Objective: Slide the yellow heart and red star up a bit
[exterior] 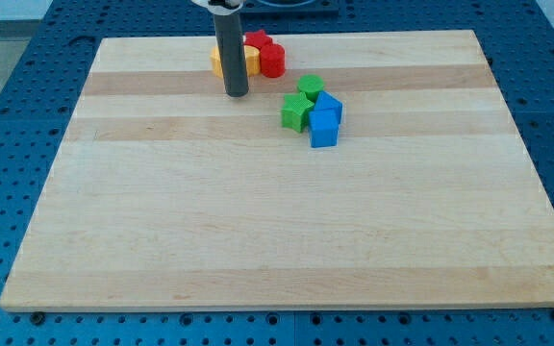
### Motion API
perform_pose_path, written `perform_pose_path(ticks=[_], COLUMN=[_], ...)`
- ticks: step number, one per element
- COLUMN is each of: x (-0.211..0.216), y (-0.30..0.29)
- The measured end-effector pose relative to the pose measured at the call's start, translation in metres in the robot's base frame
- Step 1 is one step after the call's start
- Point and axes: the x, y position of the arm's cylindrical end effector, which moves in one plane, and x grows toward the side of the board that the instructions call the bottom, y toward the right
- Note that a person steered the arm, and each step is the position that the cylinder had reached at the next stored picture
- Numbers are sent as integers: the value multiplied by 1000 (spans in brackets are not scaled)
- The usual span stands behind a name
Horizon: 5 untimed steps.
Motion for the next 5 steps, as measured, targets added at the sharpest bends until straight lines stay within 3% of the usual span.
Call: perform_pose_path(ticks=[5], x=[-23], y=[2])
